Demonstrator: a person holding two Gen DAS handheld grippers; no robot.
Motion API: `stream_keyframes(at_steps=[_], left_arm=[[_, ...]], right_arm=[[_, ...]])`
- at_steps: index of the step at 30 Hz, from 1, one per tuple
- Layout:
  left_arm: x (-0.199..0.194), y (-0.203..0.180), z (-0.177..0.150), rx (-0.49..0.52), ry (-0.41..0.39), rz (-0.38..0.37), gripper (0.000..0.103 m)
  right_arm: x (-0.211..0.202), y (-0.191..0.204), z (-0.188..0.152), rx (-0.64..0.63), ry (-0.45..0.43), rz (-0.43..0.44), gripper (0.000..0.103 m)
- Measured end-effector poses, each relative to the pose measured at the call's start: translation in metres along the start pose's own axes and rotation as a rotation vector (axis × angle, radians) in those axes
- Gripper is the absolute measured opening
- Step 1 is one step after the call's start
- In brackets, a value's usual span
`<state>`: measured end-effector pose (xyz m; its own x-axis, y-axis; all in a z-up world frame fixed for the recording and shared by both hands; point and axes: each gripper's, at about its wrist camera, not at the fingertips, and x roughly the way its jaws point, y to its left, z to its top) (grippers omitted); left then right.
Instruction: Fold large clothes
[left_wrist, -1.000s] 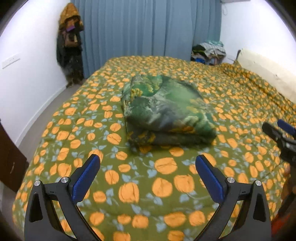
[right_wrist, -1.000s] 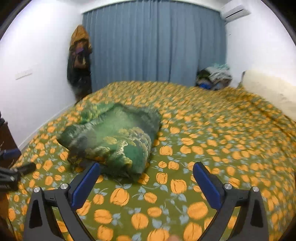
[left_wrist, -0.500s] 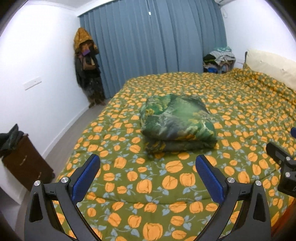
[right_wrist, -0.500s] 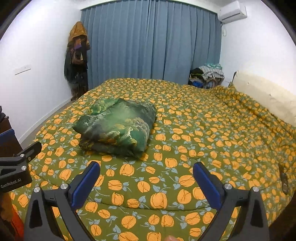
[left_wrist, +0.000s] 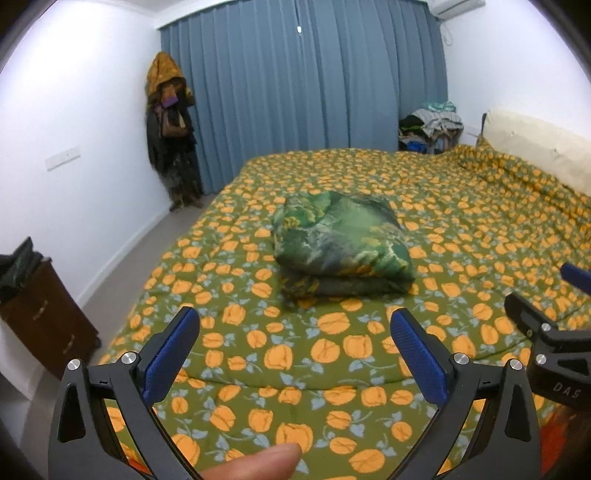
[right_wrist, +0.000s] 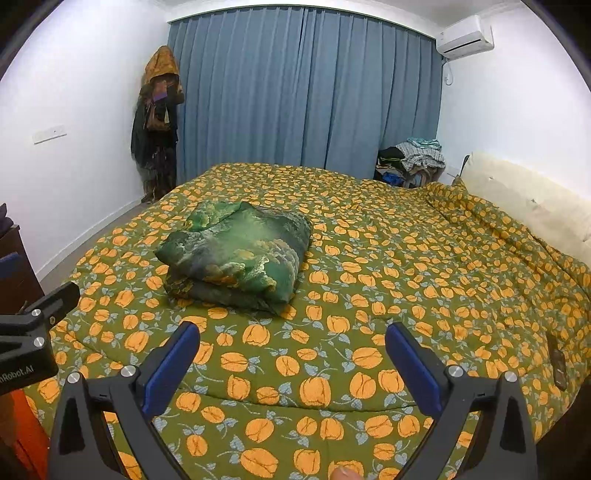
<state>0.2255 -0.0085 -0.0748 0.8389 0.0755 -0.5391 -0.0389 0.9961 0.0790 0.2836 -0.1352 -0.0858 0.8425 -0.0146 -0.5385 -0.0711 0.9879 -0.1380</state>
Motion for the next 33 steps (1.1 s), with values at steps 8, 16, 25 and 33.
stream_keyframes(at_steps=[8,16,25,33], left_arm=[[-0.011,0.004,0.001,-0.040,0.044,-0.030,0.103],[-0.023,0.010,0.004,-0.072,0.052,0.008,0.103],[-0.029,0.009,0.007,-0.060,0.081,0.009,0.103],[-0.036,0.007,0.010,-0.026,0.081,0.043,0.103]], right_arm=[[-0.008,0.000,0.000,0.015,0.034,0.014,0.102],[-0.021,0.002,0.010,0.011,0.024,0.023,0.102],[-0.024,0.009,0.009,0.002,0.061,0.044,0.102],[-0.034,0.012,0.014,-0.019,0.070,0.050,0.102]])
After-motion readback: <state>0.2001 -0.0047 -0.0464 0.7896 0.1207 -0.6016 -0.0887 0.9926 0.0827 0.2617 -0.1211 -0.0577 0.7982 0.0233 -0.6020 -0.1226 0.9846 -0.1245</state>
